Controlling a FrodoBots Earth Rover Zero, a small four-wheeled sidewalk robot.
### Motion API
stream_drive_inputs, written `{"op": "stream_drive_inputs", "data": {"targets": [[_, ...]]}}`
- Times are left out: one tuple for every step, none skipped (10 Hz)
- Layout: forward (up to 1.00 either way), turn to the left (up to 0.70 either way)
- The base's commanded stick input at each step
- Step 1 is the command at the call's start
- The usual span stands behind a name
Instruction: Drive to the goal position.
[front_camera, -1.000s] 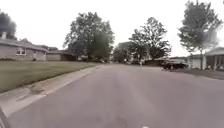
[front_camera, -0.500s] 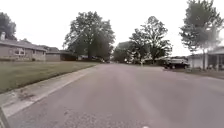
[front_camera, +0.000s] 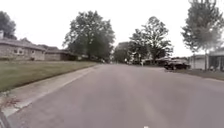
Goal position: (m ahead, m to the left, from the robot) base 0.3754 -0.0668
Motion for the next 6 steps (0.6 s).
{"op": "stream_drive_inputs", "data": {"targets": [[0.70, 0.00], [0.70, 0.00], [0.70, 0.00], [0.70, 0.00], [0.70, 0.00], [0.70, 0.00]]}}
